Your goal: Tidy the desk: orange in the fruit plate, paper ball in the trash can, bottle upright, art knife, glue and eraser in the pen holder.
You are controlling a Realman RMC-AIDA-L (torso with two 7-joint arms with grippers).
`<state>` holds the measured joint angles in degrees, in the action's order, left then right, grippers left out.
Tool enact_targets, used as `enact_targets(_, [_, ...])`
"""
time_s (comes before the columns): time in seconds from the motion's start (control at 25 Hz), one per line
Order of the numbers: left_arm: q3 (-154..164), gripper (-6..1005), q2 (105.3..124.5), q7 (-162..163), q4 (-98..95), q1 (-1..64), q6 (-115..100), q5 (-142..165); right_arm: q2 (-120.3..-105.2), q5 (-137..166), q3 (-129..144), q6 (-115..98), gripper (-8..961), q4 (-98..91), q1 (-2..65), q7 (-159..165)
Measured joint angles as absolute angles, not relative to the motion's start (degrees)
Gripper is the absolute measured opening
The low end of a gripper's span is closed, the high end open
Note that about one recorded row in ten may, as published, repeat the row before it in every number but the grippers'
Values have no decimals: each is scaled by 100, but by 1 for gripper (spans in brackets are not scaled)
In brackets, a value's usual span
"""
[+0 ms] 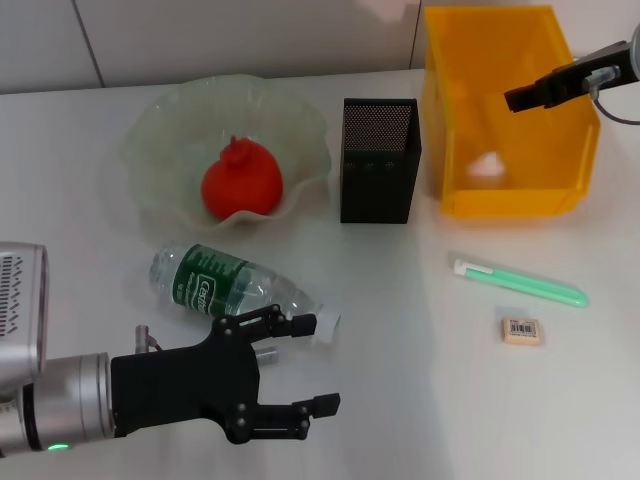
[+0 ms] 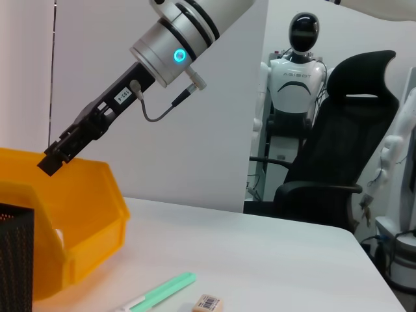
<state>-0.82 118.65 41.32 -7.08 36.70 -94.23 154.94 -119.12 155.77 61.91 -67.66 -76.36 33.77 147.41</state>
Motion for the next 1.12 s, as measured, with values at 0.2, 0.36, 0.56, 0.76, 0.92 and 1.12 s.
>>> enact_targets(0.2, [-90,852,11856,4131,-722,3654,-9427,15493,-11900,14394,6099,-6886,676,-7887,3087,14233])
enact_targets(0.36, [-100,852,11837,4130,-781,3624,-9562,15484,-11928,12400,6083,-7071,795,-8467,2218,12946])
enact_targets(0.56, [-106,852,11834,4163,-1081,3560,-9943,15325,-11930,10265,6076,-7138,795,-8293,1203,11251])
enact_targets(0.76, [-105,852,11838,4444,-1616,3632,-10164,15236,-11897,8442,5688,-8132,795,-6793,592,9048])
enact_targets(0.92, [-49,853,11849,4741,-2181,3858,-10404,15179,-11863,8567,4886,-9338,794,-5424,668,7770])
enact_targets(1.12, [676,852,11873,5227,-2728,4364,-10345,15178,-11804,9543,4643,-9959,794,-4211,767,6058])
